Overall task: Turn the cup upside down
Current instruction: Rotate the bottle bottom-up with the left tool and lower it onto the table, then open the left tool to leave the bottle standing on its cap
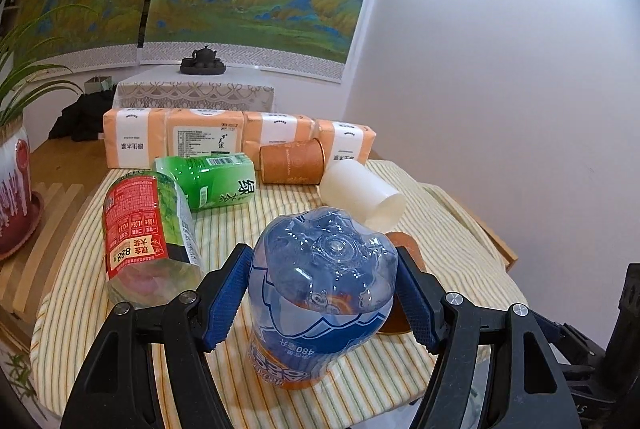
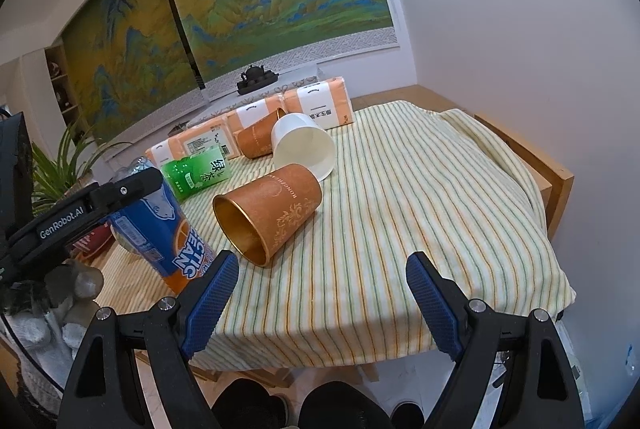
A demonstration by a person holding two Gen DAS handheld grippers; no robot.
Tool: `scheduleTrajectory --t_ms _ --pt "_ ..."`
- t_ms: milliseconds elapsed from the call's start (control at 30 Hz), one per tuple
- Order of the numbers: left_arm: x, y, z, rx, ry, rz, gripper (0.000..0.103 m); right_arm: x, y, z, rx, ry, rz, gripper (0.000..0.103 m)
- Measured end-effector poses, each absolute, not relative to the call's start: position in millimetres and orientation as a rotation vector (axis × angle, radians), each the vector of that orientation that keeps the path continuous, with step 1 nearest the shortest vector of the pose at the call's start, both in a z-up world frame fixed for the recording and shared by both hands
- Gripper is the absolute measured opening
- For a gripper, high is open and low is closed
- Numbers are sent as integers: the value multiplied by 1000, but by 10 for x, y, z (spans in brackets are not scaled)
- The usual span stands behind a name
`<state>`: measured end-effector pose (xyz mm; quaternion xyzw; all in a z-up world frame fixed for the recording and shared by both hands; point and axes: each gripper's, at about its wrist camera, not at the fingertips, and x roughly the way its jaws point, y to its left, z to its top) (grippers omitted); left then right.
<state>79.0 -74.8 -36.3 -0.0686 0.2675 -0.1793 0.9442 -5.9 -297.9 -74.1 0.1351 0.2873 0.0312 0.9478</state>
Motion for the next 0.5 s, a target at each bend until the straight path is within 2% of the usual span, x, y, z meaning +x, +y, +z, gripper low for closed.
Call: scheduleTrajectory --t_ms 233,300,433,500 --pt "794 -785 -382 -103 546 -367 76 -57 -2973 -737 272 582 62 83" --pt "789 -789 -387 -105 551 -371 82 -50 -2964 -731 270 581 61 83" --pt "776 -813 -405 -96 559 -377 86 -41 -2961 -725 267 584 63 83" --pt "765 -816 -410 -97 559 -381 95 -42 -2959 -725 267 583 63 83"
